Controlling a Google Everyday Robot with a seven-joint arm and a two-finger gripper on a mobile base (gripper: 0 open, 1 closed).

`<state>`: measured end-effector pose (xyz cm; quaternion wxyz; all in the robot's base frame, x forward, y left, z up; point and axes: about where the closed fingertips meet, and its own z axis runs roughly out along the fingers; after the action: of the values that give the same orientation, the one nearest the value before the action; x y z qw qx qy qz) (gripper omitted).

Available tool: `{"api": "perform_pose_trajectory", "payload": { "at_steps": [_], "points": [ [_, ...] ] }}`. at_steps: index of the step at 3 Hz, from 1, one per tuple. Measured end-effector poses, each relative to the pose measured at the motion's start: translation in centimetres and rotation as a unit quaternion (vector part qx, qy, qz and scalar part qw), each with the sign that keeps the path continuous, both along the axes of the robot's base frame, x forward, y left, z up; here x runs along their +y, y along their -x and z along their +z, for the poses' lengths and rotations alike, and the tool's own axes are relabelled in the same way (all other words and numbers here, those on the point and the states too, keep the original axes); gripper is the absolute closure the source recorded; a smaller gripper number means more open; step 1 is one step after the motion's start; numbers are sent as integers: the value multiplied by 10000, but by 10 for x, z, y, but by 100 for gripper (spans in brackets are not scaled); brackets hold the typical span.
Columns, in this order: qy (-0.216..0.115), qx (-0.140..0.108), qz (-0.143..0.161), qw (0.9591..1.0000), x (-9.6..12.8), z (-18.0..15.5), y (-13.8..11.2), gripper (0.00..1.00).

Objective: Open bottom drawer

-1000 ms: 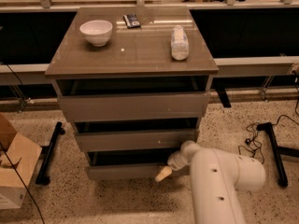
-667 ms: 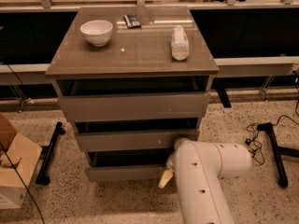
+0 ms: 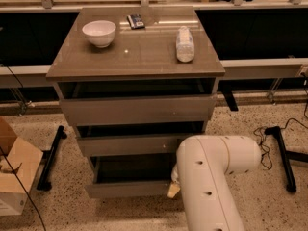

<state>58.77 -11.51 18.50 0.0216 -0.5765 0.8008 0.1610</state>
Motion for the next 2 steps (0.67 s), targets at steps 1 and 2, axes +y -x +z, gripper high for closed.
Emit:
{"api": "perform_pose_trajectory", "payload": {
  "at_steps": [1, 2],
  "points": [
    [-132, 139, -139, 9997, -3, 16, 44, 39],
    [-273, 343, -667, 9968, -10, 18, 95, 16]
  ]
}}
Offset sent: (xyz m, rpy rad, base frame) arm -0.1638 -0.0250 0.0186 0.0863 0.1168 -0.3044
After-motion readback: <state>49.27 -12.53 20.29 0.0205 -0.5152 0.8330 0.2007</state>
